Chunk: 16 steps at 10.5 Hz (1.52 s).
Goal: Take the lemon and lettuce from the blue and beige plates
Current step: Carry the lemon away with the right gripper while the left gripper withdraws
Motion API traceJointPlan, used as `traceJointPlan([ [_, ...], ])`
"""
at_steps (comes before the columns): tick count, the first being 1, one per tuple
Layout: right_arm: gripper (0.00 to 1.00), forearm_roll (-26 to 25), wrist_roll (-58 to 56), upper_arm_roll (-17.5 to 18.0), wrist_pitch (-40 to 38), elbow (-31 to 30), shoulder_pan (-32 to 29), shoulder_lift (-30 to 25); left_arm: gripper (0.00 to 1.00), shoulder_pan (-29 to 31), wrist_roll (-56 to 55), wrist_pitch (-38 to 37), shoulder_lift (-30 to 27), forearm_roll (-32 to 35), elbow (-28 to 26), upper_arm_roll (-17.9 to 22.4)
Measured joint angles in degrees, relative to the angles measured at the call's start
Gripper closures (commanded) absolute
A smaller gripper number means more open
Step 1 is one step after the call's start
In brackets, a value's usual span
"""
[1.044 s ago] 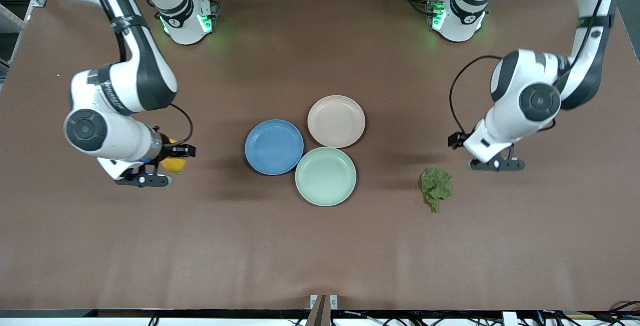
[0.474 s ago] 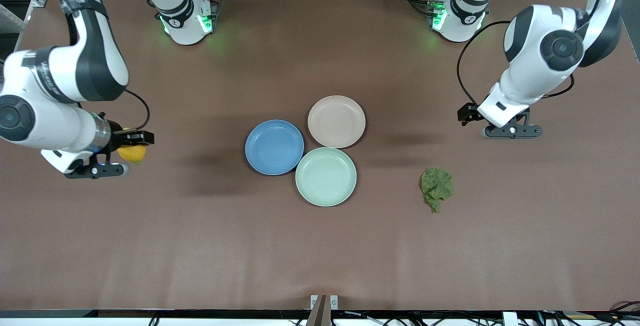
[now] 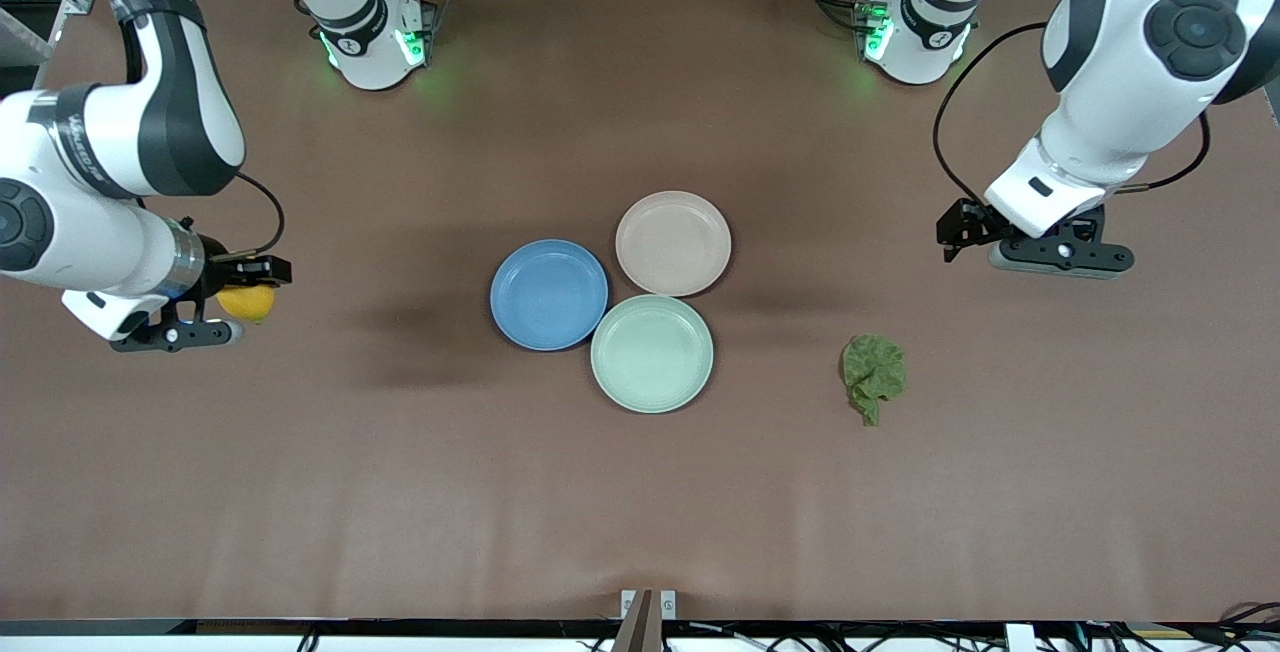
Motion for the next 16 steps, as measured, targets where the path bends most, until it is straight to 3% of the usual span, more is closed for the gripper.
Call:
traceJointPlan([
  [11,0.52,-1.13,-1.17,0.0,35.01,-25.8,-2.98,-1.86,0.0,-0.07,0.2,-25.01,0.64,-0.09,18.77,0.2],
  [16,0.51,-1.16,-1.21,0.02,41.32,-29.4,-3.33,-0.41,0.0,0.08,0.22,-29.65,1.02,-0.09,23.2,0.27],
])
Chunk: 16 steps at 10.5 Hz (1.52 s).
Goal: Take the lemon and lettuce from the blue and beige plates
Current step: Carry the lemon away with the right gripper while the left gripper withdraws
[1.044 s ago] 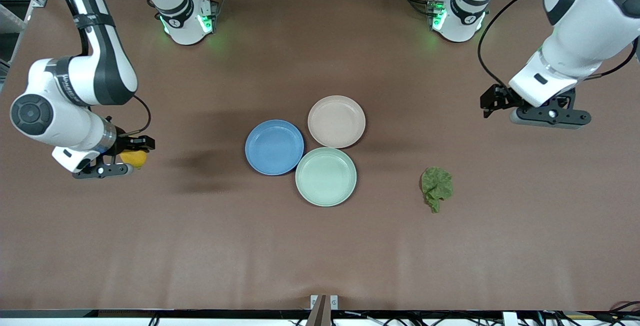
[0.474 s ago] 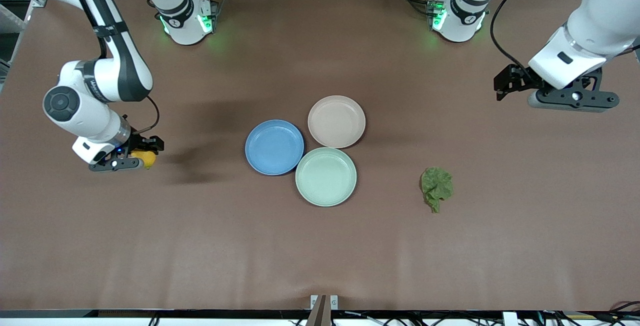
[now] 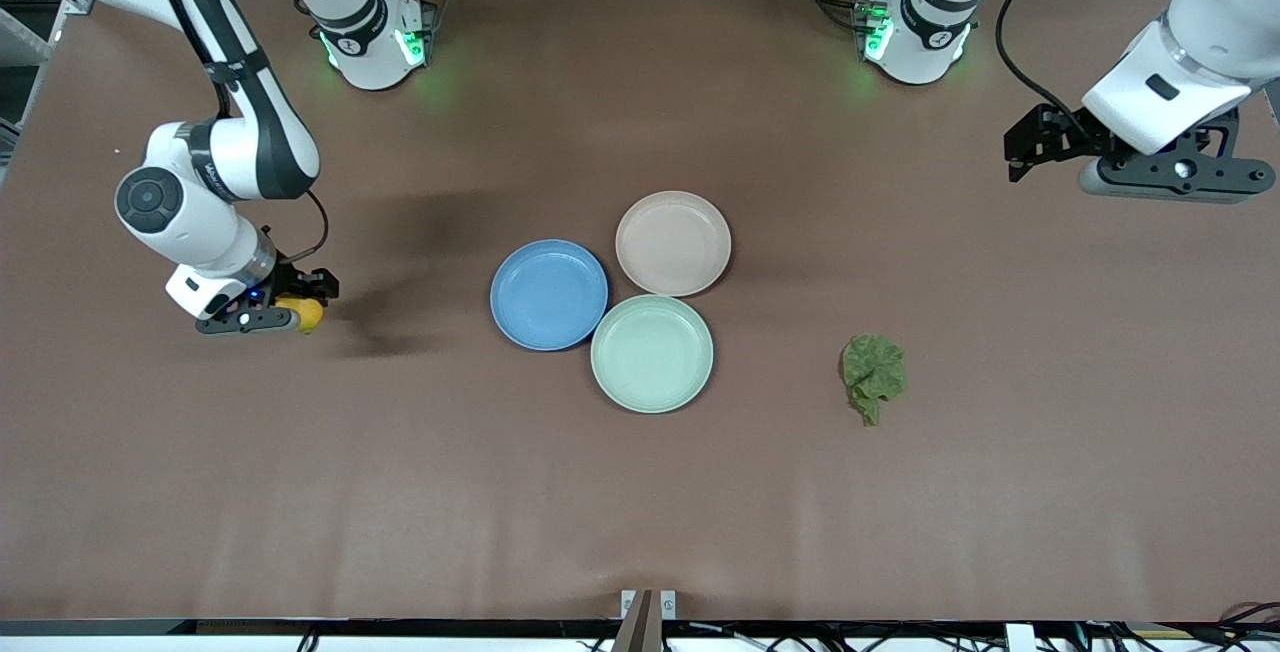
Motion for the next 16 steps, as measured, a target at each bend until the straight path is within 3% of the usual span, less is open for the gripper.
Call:
traceJointPlan([
  [11,0.48,-0.01,-0.81,-0.05,10.95,-0.24,-1.97,9.54,0.0,0.96,0.0,0.6,0.74,-2.17,2.19,0.09],
  [13,0.42,-0.01,-1.83,-0.06,11.65,-0.24,-3.07,9.96,0.0,0.96,0.0,1.09,0.74,-2.17,2.31,0.11],
  [16,0.21,-0.02,-1.96,0.02,12.79,-0.23,-3.14,11.19,0.0,0.95,0.0,1.19,0.74,-2.17,2.35,0.04],
])
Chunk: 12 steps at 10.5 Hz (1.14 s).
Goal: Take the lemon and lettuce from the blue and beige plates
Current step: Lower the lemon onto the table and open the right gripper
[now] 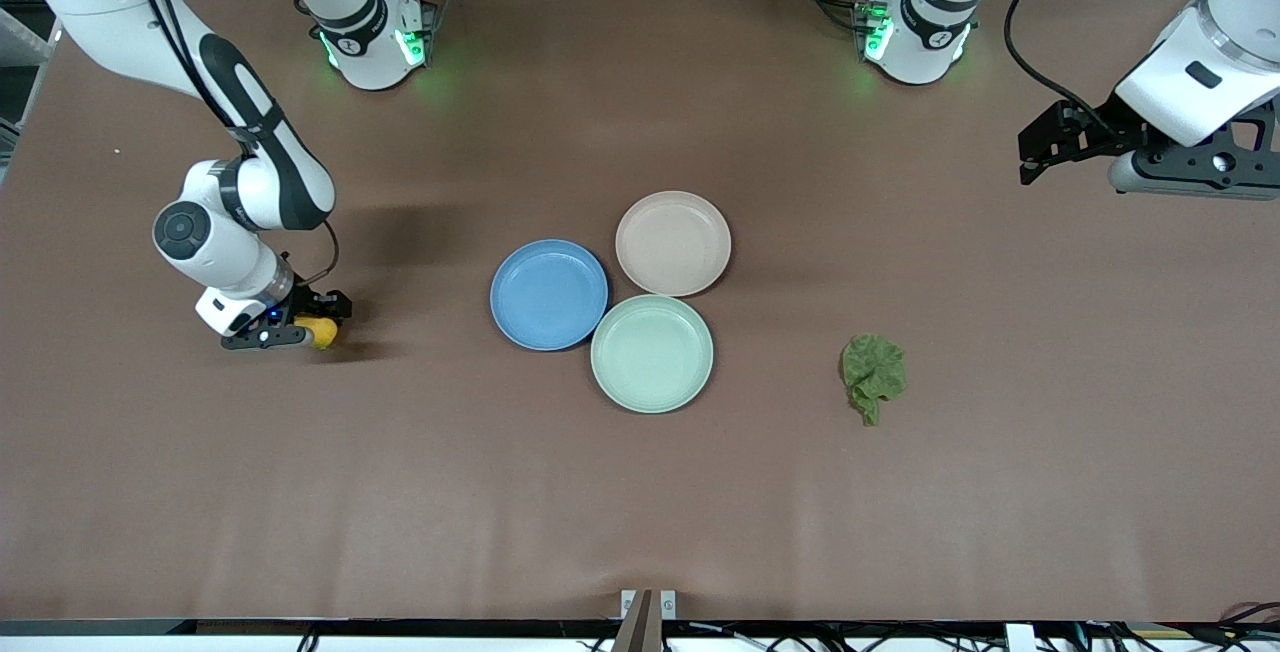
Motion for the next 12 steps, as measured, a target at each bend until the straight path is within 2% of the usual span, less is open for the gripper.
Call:
traceJointPlan([
  [1,0.0,0.0,0.0,0.0,0.26,0.0,0.0,0.27,0.0,-0.02,0.0,0.0,0.0,0.0,0.02,-0.05],
  [6,0.0,0.0,0.0,-0.02,-0.51,1.18,-0.68,0.52,0.0,-0.14,0.0,0.01,0.0,0.0,0.03,-0.23],
  [10,0.0,0.27,0.15,0.29,-18.88,9.29,-0.74,-1.45,0.0,-0.13,0.0,0.01,0.01,0.0,0.03,-0.23],
  [12,0.0,3.47,0.39,0.51,-26.51,12.43,-0.74,-2.76,0.0,-0.13,0.01,0.0,0.01,0.0,0.03,-0.23],
])
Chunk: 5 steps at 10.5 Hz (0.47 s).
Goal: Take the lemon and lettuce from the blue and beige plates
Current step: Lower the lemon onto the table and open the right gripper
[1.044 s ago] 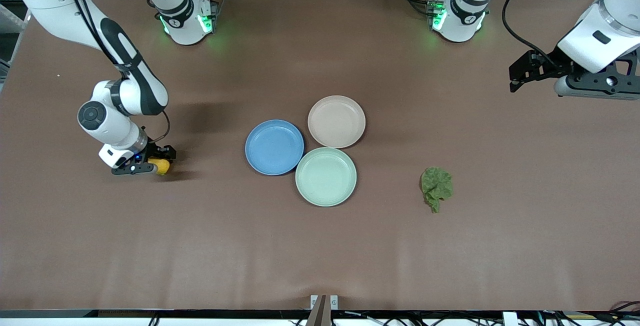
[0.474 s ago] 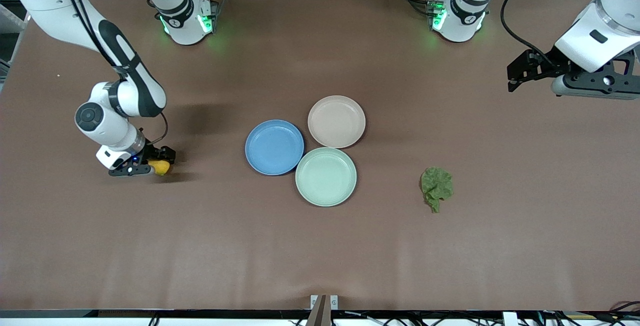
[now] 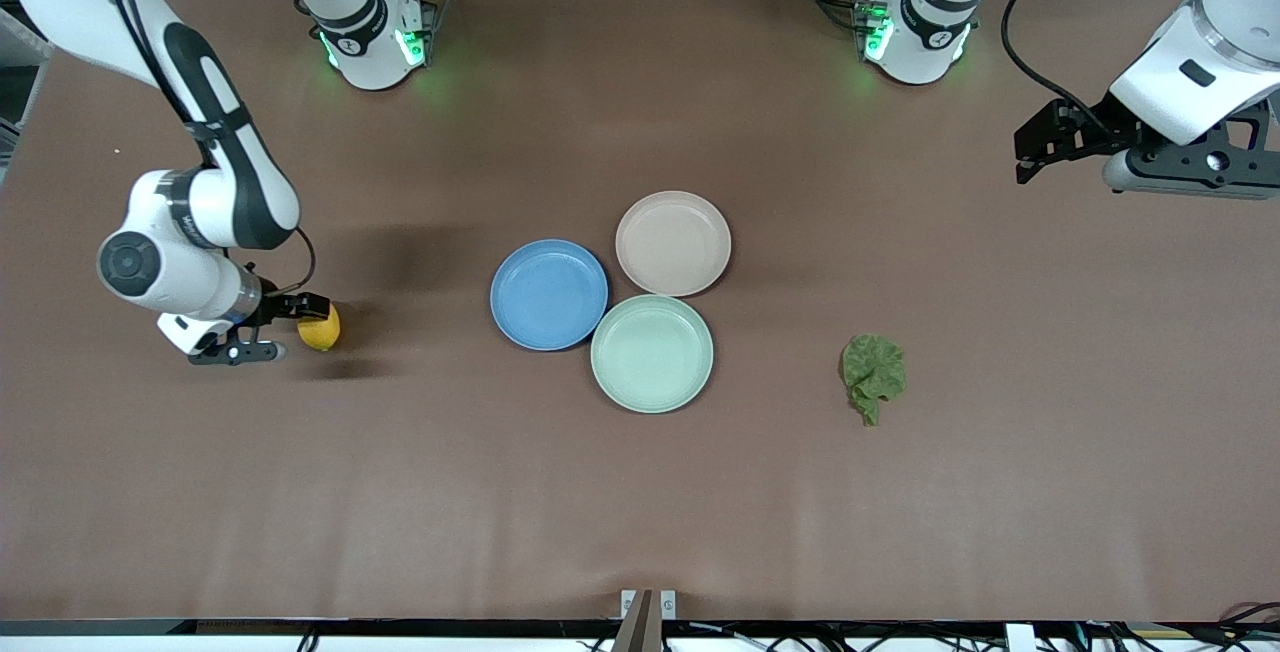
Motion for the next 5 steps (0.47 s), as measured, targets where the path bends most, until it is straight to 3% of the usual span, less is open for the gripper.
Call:
traceJointPlan([
  [5,0.0,2.51,0.04,0.26,-18.56,11.17,0.0,-1.99,0.0,0.0,0.04,0.0,0.02,0.0,0.0,-0.01],
])
